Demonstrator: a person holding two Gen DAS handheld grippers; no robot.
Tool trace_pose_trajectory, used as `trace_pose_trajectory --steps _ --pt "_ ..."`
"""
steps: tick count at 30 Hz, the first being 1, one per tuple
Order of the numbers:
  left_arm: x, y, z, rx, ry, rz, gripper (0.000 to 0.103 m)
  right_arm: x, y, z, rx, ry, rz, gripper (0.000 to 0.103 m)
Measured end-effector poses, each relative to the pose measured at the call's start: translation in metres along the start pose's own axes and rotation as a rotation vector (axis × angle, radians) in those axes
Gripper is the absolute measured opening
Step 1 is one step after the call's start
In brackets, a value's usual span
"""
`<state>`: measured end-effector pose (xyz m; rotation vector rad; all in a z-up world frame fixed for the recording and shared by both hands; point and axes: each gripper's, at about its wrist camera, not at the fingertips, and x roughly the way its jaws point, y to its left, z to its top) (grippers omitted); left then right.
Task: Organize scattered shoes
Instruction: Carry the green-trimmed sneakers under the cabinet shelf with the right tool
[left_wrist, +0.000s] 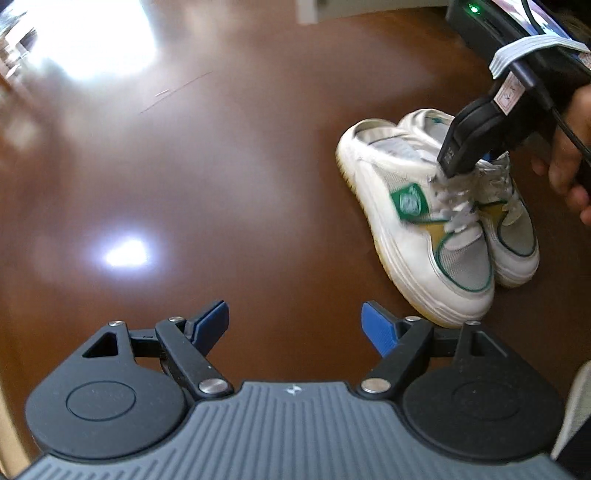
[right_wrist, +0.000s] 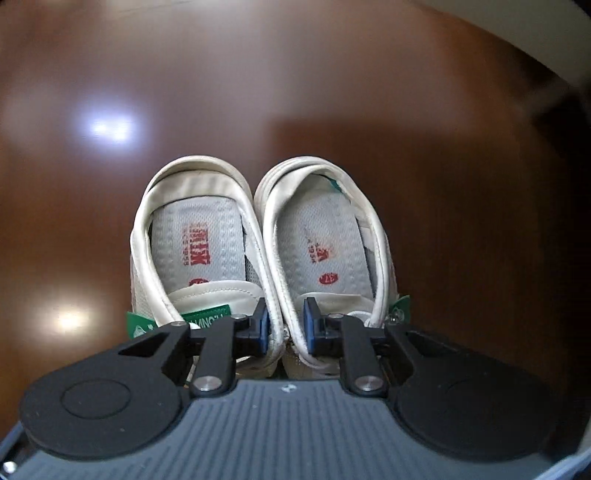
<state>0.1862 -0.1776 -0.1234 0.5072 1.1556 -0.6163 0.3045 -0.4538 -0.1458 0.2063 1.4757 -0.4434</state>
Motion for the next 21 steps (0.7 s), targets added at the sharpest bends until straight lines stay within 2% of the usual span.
trace_pose_trajectory --steps 3,7,8,11,14,16,17,18,19,21 --pt "0.008 -0.041 0.015 0.111 -0.043 -0.046 0.081 0.005 -0.08 -0.008 0.209 0.017 -0.045 0.015" --pt "0.022 -0.093 0.031 0.253 -0.124 -0.083 0.081 0.012 -0.192 -0.019 0.604 0.029 -0.095 0.015" --pt "0.026 -0.102 0.034 0.284 -0.141 -0.093 0.081 0.013 -0.204 -0.02 0.63 0.024 -0.102 0.015" --pt "0.039 -0.132 0.041 0.388 -0.2 -0.119 0.081 0.014 -0.249 -0.025 0.679 -0.024 -0.132 0.016" --pt "0.054 -0.155 0.044 0.523 -0.281 -0.118 0.081 0.01 -0.272 -0.035 0.701 -0.08 -0.053 0.031" --pt "0.061 -0.162 0.045 0.604 -0.336 -0.116 0.081 -0.008 -0.283 -0.057 0.703 -0.176 0.018 0.037" --pt "0.064 -0.165 0.047 0.64 -0.356 -0.118 0.081 -0.017 -0.284 -0.067 0.69 -0.221 0.025 0.046" --pt "0.068 -0.168 0.047 0.667 -0.369 -0.124 0.081 -0.037 -0.283 -0.089 0.635 -0.317 0.016 0.053" --pt "0.071 -0.171 0.048 0.69 -0.379 -0.131 0.081 -0.056 -0.281 -0.112 0.579 -0.408 0.005 0.069" --pt "0.084 -0.172 0.049 0.772 -0.386 -0.173 0.08 -0.076 -0.27 -0.155 0.444 -0.496 -0.012 0.073"
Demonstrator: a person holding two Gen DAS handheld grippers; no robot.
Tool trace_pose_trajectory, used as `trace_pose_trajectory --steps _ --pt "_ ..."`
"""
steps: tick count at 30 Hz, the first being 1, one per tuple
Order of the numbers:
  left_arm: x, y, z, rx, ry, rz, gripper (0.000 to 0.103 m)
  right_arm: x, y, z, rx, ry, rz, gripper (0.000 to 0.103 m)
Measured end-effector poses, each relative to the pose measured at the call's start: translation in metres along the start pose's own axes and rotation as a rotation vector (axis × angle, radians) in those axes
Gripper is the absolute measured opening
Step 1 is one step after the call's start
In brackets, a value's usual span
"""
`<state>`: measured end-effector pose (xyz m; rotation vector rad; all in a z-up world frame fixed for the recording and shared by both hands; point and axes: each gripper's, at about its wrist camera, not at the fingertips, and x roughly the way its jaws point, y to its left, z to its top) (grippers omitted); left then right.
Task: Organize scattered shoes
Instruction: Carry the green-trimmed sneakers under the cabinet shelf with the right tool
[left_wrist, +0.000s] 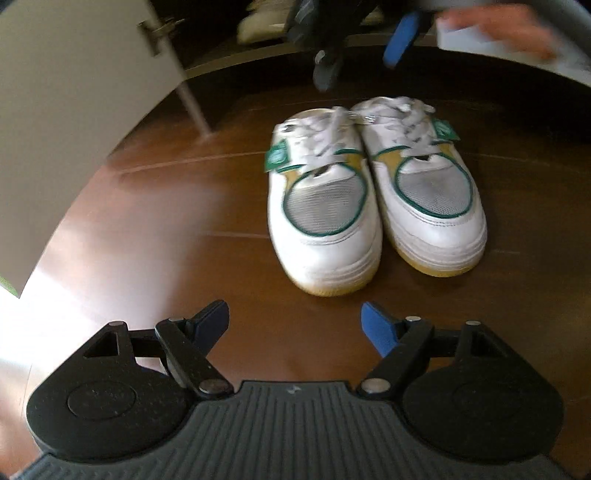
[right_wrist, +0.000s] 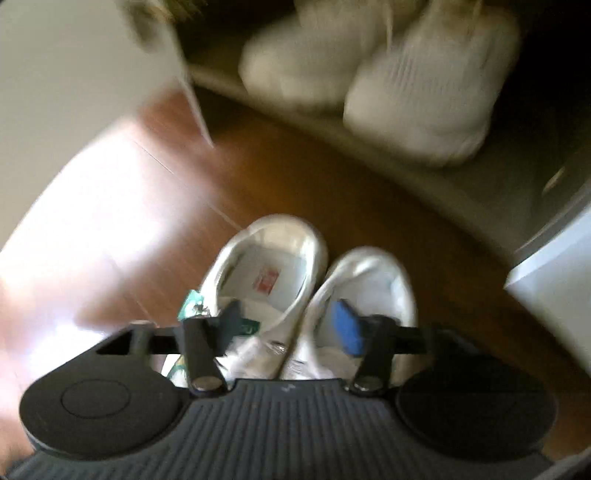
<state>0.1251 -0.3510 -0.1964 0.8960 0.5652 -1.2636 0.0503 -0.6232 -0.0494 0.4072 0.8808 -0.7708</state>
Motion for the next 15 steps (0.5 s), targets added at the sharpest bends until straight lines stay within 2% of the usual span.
trace_pose_trajectory --steps 1,3,5,7,9,11,13,15 --pt "0.004 -0.002 0.0 0.048 -0.004 -0.025 0.079 -0.012 -0.003 -0.018 -0.057 0.006 0.03 0.071" --pt "0.008 -0.006 0.0 0.143 -0.012 -0.084 0.078 -0.024 -0.004 -0.055 -0.141 0.08 0.089 0.065" --pt "0.016 -0.007 0.0 0.195 -0.011 -0.128 0.078 -0.003 0.026 -0.099 -0.171 0.154 0.136 0.049" --pt "0.025 -0.007 0.001 0.242 -0.014 -0.146 0.078 0.01 0.037 -0.131 -0.191 0.203 0.2 0.042" --pt "0.035 -0.004 0.006 0.226 -0.013 -0.142 0.076 0.018 0.035 -0.136 -0.187 0.208 0.195 0.042" --pt "0.044 0.001 0.015 0.187 0.003 -0.157 0.076 0.027 0.031 -0.14 -0.174 0.218 0.181 0.047" --pt "0.05 0.005 0.022 0.161 0.003 -0.158 0.076 0.037 0.024 -0.144 -0.136 0.26 0.158 0.046" --pt "0.058 0.011 0.03 0.107 0.007 -0.169 0.077 0.041 0.03 -0.149 -0.099 0.267 0.163 0.047"
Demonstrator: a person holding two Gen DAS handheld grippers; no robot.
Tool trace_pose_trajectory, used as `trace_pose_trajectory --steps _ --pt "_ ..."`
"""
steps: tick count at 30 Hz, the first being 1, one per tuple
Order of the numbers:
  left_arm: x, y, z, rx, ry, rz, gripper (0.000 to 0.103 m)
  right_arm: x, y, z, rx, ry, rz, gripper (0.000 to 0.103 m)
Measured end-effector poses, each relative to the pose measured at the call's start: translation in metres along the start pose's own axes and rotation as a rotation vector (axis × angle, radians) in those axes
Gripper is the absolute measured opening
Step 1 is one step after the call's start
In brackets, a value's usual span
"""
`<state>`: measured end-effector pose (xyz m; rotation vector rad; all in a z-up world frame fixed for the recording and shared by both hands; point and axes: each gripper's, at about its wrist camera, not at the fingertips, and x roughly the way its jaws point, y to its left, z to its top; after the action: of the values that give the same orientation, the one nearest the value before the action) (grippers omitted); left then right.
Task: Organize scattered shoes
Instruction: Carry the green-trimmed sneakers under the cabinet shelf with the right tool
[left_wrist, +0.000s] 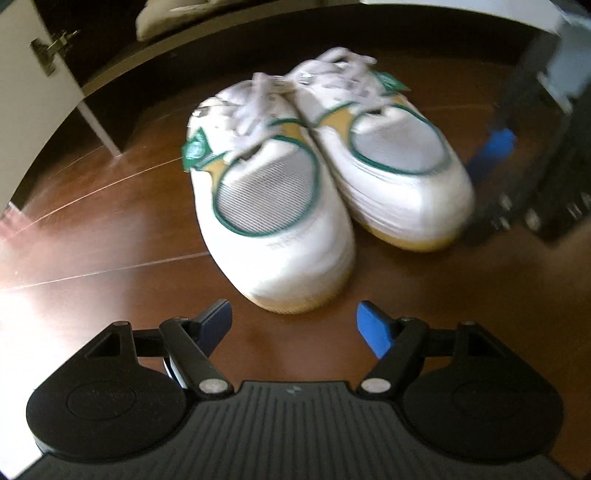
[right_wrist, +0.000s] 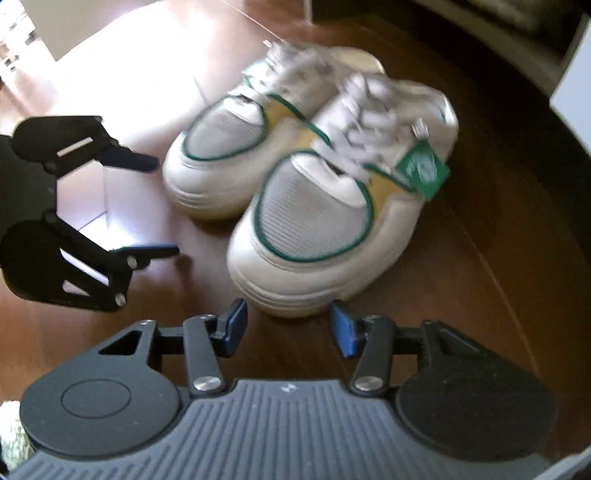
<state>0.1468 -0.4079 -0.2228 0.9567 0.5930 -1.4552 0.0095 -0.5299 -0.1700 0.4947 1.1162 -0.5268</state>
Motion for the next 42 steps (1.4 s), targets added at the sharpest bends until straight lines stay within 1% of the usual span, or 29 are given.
trace_pose_trajectory --steps 2,4,5,7,8,10,14,17,21,23,30,32,34,36,42 --pt "0.007 0.007 0.008 -0.042 0.012 -0.033 0.076 -0.004 -0.004 -0.004 0.039 0.002 0.013 0.046" --pt "0.015 0.01 0.017 -0.039 0.018 -0.051 0.076 -0.008 -0.007 -0.004 0.068 -0.009 0.012 0.046" --pt "0.017 0.011 0.02 -0.027 0.016 -0.045 0.076 -0.008 -0.009 -0.003 0.085 -0.021 0.01 0.045" --pt "0.023 0.016 0.028 0.007 0.014 -0.039 0.077 -0.009 -0.013 0.001 0.123 -0.051 0.001 0.043" --pt "0.025 0.019 0.033 0.034 0.012 -0.031 0.077 -0.009 -0.015 0.003 0.133 -0.063 -0.003 0.043" --pt "0.032 0.024 0.043 0.108 0.006 -0.005 0.077 -0.008 -0.025 0.012 0.192 -0.096 -0.003 0.043" --pt "0.049 0.035 0.068 0.203 0.011 0.004 0.079 -0.007 -0.035 0.028 0.272 -0.111 -0.004 0.044" --pt "0.063 0.041 0.087 0.267 0.005 0.009 0.079 -0.01 -0.043 0.035 0.315 -0.13 -0.027 0.043" --pt "0.078 0.043 0.108 0.312 -0.009 0.014 0.079 -0.014 -0.053 0.039 0.358 -0.158 -0.058 0.043" --pt "0.086 0.043 0.12 0.328 -0.02 0.017 0.079 -0.01 -0.06 0.042 0.363 -0.178 -0.088 0.043" --pt "0.106 0.043 0.145 0.357 -0.065 0.028 0.079 -0.016 -0.071 0.053 0.389 -0.255 -0.173 0.043" --pt "0.111 0.042 0.151 0.358 -0.074 0.034 0.079 -0.009 -0.076 0.056 0.394 -0.265 -0.198 0.044" --pt "0.116 0.04 0.157 0.351 -0.082 0.034 0.079 -0.014 -0.073 0.049 0.409 -0.273 -0.212 0.044" --pt "0.12 0.038 0.161 0.344 -0.096 0.033 0.079 0.01 -0.102 0.069 0.416 -0.278 -0.223 0.044" --pt "0.127 0.033 0.166 0.302 -0.137 0.024 0.079 0.011 -0.093 0.06 0.396 -0.292 -0.255 0.047"
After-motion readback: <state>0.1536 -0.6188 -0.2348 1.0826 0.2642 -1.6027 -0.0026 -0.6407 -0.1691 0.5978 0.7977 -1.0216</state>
